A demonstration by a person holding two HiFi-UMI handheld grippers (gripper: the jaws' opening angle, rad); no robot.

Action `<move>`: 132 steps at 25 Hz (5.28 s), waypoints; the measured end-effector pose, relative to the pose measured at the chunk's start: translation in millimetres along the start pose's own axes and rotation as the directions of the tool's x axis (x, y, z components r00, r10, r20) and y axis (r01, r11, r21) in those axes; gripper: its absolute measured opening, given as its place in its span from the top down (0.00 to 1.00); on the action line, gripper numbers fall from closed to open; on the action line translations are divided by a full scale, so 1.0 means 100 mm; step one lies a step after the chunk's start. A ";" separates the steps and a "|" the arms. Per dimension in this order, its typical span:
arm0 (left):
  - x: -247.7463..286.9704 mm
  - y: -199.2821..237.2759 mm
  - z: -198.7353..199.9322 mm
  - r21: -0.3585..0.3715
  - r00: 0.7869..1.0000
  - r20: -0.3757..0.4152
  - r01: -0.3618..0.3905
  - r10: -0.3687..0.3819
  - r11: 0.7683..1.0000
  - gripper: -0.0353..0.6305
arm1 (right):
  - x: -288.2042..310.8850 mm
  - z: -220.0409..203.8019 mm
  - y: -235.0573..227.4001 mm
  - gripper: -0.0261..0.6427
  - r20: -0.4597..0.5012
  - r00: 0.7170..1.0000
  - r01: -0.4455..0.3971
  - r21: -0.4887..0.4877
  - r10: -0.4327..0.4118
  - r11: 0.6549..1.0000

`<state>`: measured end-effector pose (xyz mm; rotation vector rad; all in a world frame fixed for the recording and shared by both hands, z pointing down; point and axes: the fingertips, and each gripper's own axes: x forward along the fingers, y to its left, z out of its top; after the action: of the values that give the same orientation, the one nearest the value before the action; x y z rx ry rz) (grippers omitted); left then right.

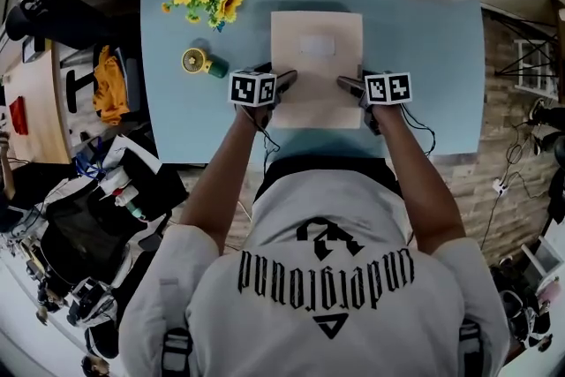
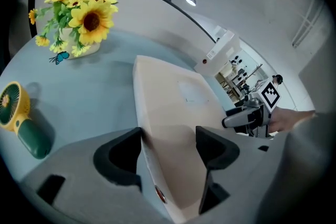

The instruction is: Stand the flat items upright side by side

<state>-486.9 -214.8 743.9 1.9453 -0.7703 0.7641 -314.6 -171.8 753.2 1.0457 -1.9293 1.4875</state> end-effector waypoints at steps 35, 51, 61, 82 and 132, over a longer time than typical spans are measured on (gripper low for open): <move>0.22 -2.27 0.92 0.186 0.964 0.244 -0.152 0.104 0.971 0.47 | -2.06 0.36 -0.94 0.48 0.135 0.990 0.075 -0.223 -0.045 0.972; 0.83 -3.73 1.66 0.253 0.856 0.492 -0.314 0.157 0.915 0.47 | -3.37 1.00 -1.99 0.49 0.341 0.939 0.206 -0.457 -0.044 0.865; 1.10 -3.85 2.12 0.305 0.805 0.574 -0.379 0.149 0.874 0.47 | -3.54 1.55 -2.29 0.50 0.495 0.866 0.371 -0.542 -0.071 0.754; 1.78 -3.43 2.55 0.290 0.814 0.547 -0.402 0.194 0.869 0.49 | -3.09 2.29 -2.78 0.50 0.520 0.848 0.453 -0.613 -0.102 0.647; 1.37 -3.55 2.50 0.288 0.775 0.607 -0.419 0.175 0.861 0.44 | -3.53 2.17 -2.72 0.40 0.582 0.811 0.448 -0.557 -0.056 0.699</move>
<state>-80.9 -317.0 564.5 2.5167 -1.4098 0.5580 128.3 -312.8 581.0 1.3656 -2.2723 0.2359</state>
